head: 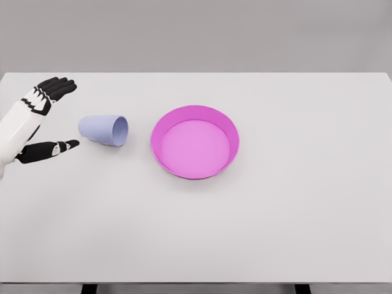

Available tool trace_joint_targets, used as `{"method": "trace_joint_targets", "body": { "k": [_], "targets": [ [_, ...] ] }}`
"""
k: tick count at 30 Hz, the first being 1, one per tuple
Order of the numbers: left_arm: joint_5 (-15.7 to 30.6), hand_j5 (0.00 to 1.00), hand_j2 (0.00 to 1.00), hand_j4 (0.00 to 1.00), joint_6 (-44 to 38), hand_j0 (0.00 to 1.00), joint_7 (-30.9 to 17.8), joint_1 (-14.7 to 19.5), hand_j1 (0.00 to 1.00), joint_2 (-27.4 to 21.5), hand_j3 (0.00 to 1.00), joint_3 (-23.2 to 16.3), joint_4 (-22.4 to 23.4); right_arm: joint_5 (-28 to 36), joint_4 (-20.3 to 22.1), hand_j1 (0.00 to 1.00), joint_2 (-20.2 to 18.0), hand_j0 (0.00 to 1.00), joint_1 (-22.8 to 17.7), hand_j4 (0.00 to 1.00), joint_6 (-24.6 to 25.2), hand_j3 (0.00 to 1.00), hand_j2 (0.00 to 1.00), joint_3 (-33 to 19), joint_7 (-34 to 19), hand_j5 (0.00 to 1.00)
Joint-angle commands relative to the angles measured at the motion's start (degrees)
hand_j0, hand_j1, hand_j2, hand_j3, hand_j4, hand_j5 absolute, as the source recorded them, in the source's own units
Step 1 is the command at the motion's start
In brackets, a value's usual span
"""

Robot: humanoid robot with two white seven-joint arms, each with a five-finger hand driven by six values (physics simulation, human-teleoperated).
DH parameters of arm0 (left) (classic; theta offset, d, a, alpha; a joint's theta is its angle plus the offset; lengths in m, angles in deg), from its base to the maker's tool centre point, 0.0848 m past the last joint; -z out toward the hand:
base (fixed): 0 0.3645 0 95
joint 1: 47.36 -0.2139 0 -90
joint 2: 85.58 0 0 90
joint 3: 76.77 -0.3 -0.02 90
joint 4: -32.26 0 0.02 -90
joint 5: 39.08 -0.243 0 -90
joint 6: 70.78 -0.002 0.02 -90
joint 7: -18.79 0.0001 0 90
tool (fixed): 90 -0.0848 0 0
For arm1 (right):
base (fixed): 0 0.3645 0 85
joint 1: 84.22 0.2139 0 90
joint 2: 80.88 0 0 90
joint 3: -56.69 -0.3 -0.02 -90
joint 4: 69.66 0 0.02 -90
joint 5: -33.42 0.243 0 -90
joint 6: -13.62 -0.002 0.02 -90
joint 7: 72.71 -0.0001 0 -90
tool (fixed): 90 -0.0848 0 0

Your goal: Flip the cup with left arm and place it on the plate

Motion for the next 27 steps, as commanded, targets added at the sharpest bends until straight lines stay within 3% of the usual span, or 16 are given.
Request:
{"method": "trace_joint_targets", "body": {
  "k": [1, 4, 10, 13, 15, 20, 25, 27],
  "targets": [
    [0.16, 1.0, 1.0, 1.0, 0.06, 1.0, 0.01, 0.0, 1.0, 0.02, 1.0, 0.07, -0.12, -0.01, 0.0, 1.0, 0.0, 1.0, 0.0, 1.0, -0.01, 1.0, 1.0, -0.34, 0.09, 1.0],
    [0.07, 1.0, 1.0, 1.0, 0.06, 1.0, -0.08, -0.09, 1.0, -0.59, 1.0, 0.07, -0.04, -0.01, 0.0, 1.0, 0.0, 1.0, -0.09, 1.0, -0.01, 1.0, 1.0, 0.01, 0.09, 1.0],
    [-8.9, 1.0, 1.0, 1.0, 0.06, 1.0, -0.16, -0.18, 1.0, -1.38, 1.0, 1.74, 0.31, -0.01, 0.0, 1.0, 0.0, 1.0, -0.17, 1.0, -0.01, 1.0, 1.0, -0.08, 0.09, 1.0],
    [-9.6, 1.0, 1.0, 1.0, 0.06, 1.0, -0.43, -0.09, 1.0, -1.3, 1.0, 2.18, 0.67, -0.01, 0.0, 1.0, 0.0, 1.0, -0.17, 1.0, -0.01, 1.0, 1.0, 0.01, 0.09, 1.0],
    [-9.25, 1.0, 1.0, 1.0, 0.06, 1.0, -0.43, -0.88, 1.0, -0.51, 1.0, 5.34, 0.75, -0.01, 0.0, 1.0, 0.0, 1.0, -0.09, 1.0, -0.01, 1.0, 1.0, 0.01, 0.09, 1.0],
    [-7.49, 1.0, 1.0, 1.0, 0.06, 1.0, -0.6, -1.76, 1.0, 0.11, 1.0, 5.52, 0.58, -0.01, 0.0, 1.0, 0.0, 1.0, -0.09, 1.0, -0.01, 1.0, 1.0, 0.01, 0.09, 1.0],
    [-5.38, 1.0, 1.0, 1.0, 0.06, 1.0, -5.0, -3.08, 1.0, 1.16, 1.0, 8.77, 0.67, -0.01, 0.0, 1.0, 0.0, 1.0, -0.09, 1.0, -0.01, 1.0, 1.0, 0.01, 0.09, 1.0],
    [-5.12, 1.0, 1.0, 1.0, 0.06, 1.0, -12.28, -3.08, 1.0, 2.57, 1.0, 10.97, 0.23, -0.01, 0.0, 1.0, 0.0, 1.0, -0.09, 1.0, -0.01, 1.0, 1.0, 0.01, 0.09, 1.0]
  ]
}}
